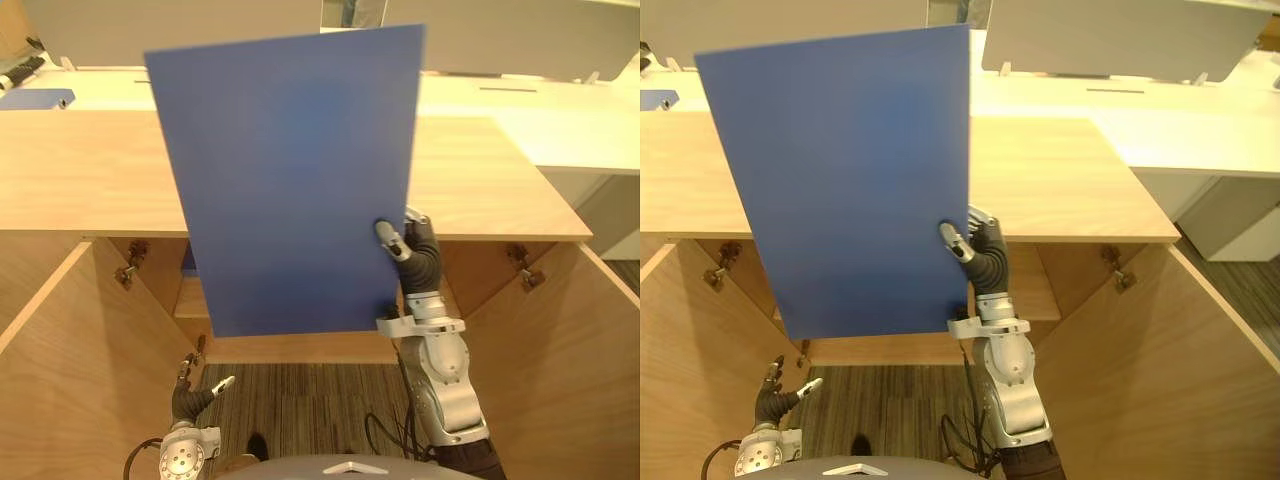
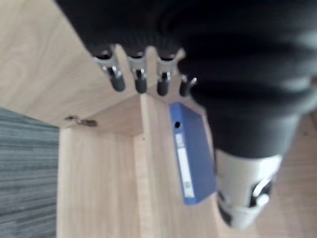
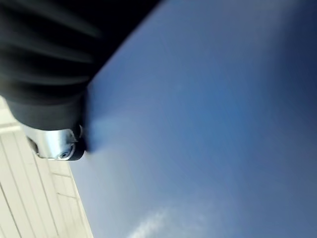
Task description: Walk over to the cabinet, pick up the folder, carry it to the office cabinet, place the folder inside the office cabinet, then close the office cabinet door
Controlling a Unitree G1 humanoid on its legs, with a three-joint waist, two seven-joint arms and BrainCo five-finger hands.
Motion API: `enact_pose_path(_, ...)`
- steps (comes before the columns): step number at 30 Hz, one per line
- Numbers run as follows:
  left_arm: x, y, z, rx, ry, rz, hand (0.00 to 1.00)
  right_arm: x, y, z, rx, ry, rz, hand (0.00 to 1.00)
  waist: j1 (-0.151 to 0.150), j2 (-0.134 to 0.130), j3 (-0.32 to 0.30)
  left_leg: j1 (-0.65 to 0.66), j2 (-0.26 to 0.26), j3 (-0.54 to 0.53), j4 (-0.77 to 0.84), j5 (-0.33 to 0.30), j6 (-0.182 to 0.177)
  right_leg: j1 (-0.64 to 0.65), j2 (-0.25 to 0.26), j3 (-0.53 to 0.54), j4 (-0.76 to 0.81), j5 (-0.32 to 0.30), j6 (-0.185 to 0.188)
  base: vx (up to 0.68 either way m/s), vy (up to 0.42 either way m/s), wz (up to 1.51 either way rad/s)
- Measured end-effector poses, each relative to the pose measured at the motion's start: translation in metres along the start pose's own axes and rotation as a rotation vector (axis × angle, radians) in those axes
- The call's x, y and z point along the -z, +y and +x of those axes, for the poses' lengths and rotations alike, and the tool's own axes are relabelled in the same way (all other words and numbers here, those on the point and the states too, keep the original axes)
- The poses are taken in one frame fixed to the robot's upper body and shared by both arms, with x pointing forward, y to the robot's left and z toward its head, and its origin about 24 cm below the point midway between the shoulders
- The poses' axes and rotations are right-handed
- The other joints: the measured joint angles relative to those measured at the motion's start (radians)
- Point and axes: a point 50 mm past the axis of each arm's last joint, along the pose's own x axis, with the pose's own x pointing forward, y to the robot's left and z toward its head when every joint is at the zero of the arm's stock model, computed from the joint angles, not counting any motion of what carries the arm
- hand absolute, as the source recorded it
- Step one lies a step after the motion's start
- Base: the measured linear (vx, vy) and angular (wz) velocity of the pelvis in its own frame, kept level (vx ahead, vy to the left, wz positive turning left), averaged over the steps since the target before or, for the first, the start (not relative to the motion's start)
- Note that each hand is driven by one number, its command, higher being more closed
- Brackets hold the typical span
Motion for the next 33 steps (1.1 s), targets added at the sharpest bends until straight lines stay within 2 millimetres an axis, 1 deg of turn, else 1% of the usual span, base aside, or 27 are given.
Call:
enact_pose_path(2, -0.005, -0.001, 0.009, 0.001, -0.008, -0.002, 0.0, -0.002, 0.005, 0.008, -0.038, -0.027, -0.036, 1.0, 0.0, 0.001, 0.056, -0.074, 0.008, 0.001, 0.068, -0.016, 0.001, -0.065, -0.003, 0.011, 0.044, -0.004, -0.006, -0.13, 0.016, -0.05)
enact_pose_path(3, -0.013, -0.002, 0.018, -0.001, -0.025, -0.011, 0.0, -0.006, 0.01, 0.016, -0.067, -0.063, -0.061, 1.0, 0.0, 0.005, 0.111, -0.143, 0.023, 0.01, 0.171, -0.054, 0.002, -0.111, -0.002, 0.02, 0.089, -0.006, -0.008, -0.18, -0.009, -0.16)
enact_pose_path(4, -0.019, -0.002, 0.024, -0.003, -0.036, -0.017, 0.0, -0.01, 0.016, 0.023, -0.096, -0.095, -0.078, 1.0, 0.0, 0.018, 0.144, -0.232, 0.043, 0.012, 0.284, -0.086, 0.008, -0.172, 0.002, 0.026, 0.146, -0.011, -0.007, -0.21, -0.008, -0.23)
enact_pose_path(6, -0.024, -0.005, 0.03, -0.007, -0.041, -0.043, 0.0, -0.013, 0.023, 0.028, -0.127, -0.124, -0.101, 1.0, 0.006, 0.035, 0.178, -0.335, 0.075, 0.022, 0.416, -0.138, 0.006, -0.269, 0.012, 0.046, 0.244, -0.038, -0.003, -0.17, 0.016, -0.23)
enact_pose_path(7, -0.028, -0.006, 0.032, -0.009, -0.047, -0.063, 0.0, -0.014, 0.027, 0.029, -0.135, -0.135, -0.114, 1.0, 0.005, 0.043, 0.204, -0.38, 0.087, 0.024, 0.477, -0.173, 0.002, -0.322, 0.011, 0.051, 0.312, -0.072, -0.007, -0.19, 0.026, -0.16)
enact_pose_path(8, -0.03, -0.006, 0.033, -0.008, -0.053, -0.067, 0.0, -0.014, 0.028, 0.028, -0.137, -0.136, -0.12, 1.0, 0.006, 0.047, 0.211, -0.407, 0.093, 0.024, 0.509, -0.187, 0.002, -0.351, 0.01, 0.054, 0.349, -0.09, -0.012, -0.18, 0.022, -0.12)
enact_pose_path(10, -0.034, -0.008, 0.034, -0.012, -0.063, -0.081, 0.0, -0.015, 0.036, 0.027, -0.158, -0.14, -0.142, 1.0, 0.009, 0.054, 0.215, -0.518, 0.114, 0.029, 0.627, -0.235, 0.001, -0.479, 0.01, 0.074, 0.487, -0.148, -0.01, -0.13, 0.003, -0.11)
enact_pose_path(11, -0.035, -0.01, 0.034, -0.013, -0.062, -0.093, 0.0, -0.016, 0.037, 0.026, -0.162, -0.145, -0.151, 1.0, 0.009, 0.059, 0.218, -0.543, 0.12, 0.029, 0.651, -0.244, 0.003, -0.505, 0.009, 0.076, 0.511, -0.157, -0.011, -0.1, 0.001, -0.09)
enact_pose_path(13, -0.041, -0.017, 0.034, -0.019, -0.073, -0.138, 0.0, -0.026, 0.041, 0.025, -0.174, -0.194, -0.191, 1.0, 0.014, 0.075, 0.243, -0.621, 0.14, 0.03, 0.723, -0.265, -0.002, -0.588, 0.011, 0.08, 0.582, -0.177, -0.018, -0.08, -0.001, -0.09)
enact_pose_path(15, -0.046, -0.02, 0.034, -0.019, -0.091, -0.169, 0.0, -0.034, 0.042, 0.026, -0.169, -0.237, -0.204, 1.0, 0.019, 0.08, 0.252, -0.673, 0.151, 0.03, 0.767, -0.28, -0.002, -0.644, 0.013, 0.086, 0.633, -0.194, -0.023, -0.05, -0.023, -0.09)
enact_pose_path(16, -0.052, -0.023, 0.035, -0.017, -0.107, -0.182, 0.0, -0.041, 0.043, 0.026, -0.149, -0.274, -0.208, 1.0, 0.026, 0.084, 0.259, -0.715, 0.163, 0.033, 0.814, -0.296, -0.004, -0.691, 0.015, 0.095, 0.684, -0.21, -0.03, -0.05, -0.032, -0.09)
enact_pose_path(19, -0.061, -0.024, 0.035, -0.03, -0.135, -0.208, 0.0, -0.045, 0.043, 0.031, -0.134, -0.309, -0.231, 1.0, 0.029, 0.087, 0.264, -0.777, 0.18, 0.034, 0.883, -0.325, -0.007, -0.759, 0.018, 0.102, 0.757, -0.24, -0.035, -0.03, -0.03, -0.09)
enact_pose_path(21, -0.069, -0.025, 0.038, -0.029, -0.158, -0.219, 0.0, -0.048, 0.044, 0.034, -0.131, -0.33, -0.246, 1.0, 0.039, 0.096, 0.274, -0.828, 0.198, 0.032, 0.939, -0.347, -0.008, -0.812, 0.025, 0.105, 0.81, -0.258, -0.033, -0.01, -0.036, -0.09)
enact_pose_path(23, -0.078, -0.026, 0.041, -0.035, -0.182, -0.254, 0.0, -0.053, 0.045, 0.038, -0.123, -0.366, -0.266, 1.0, 0.046, 0.1, 0.288, -0.887, 0.207, 0.029, 0.987, -0.359, 0.0, -0.877, 0.028, 0.11, 0.866, -0.276, -0.034, -0.01, -0.043, -0.05)
enact_pose_path(26, -0.094, -0.026, 0.042, -0.035, -0.236, -0.287, 0.0, -0.059, 0.046, 0.043, -0.107, -0.42, -0.285, 1.0, 0.052, 0.102, 0.313, -0.944, 0.212, 0.019, 1.039, -0.372, -0.001, -0.935, 0.028, 0.113, 0.929, -0.301, -0.034, -0.01, -0.05, 0.04)
enact_pose_path(28, -0.107, -0.028, 0.044, -0.032, -0.275, -0.308, 0.0, -0.065, 0.046, 0.047, -0.095, -0.475, -0.311, 1.0, 0.06, 0.103, 0.344, -0.985, 0.217, 0.01, 1.078, -0.385, -0.002, -0.978, 0.029, 0.114, 0.976, -0.318, -0.038, -0.04, -0.063, 0.03)
enact_pose_path(30, -0.115, -0.027, 0.045, -0.044, -0.304, -0.324, 0.0, -0.068, 0.044, 0.048, -0.065, -0.508, -0.334, 1.0, 0.062, 0.105, 0.352, -1.025, 0.218, -0.004, 1.109, -0.396, -0.01, -1.013, 0.03, 0.111, 1.009, -0.33, -0.039, -0.06, -0.063, 0.06)
enact_pose_path(33, -0.126, -0.026, 0.046, -0.054, -0.338, -0.338, 0.0, -0.07, 0.039, 0.049, -0.013, -0.538, -0.398, 1.0, 0.067, 0.105, 0.355, -1.083, 0.228, -0.011, 1.158, -0.407, -0.008, -1.067, 0.03, 0.109, 1.059, -0.345, -0.041, -0.07, -0.072, 0.04)
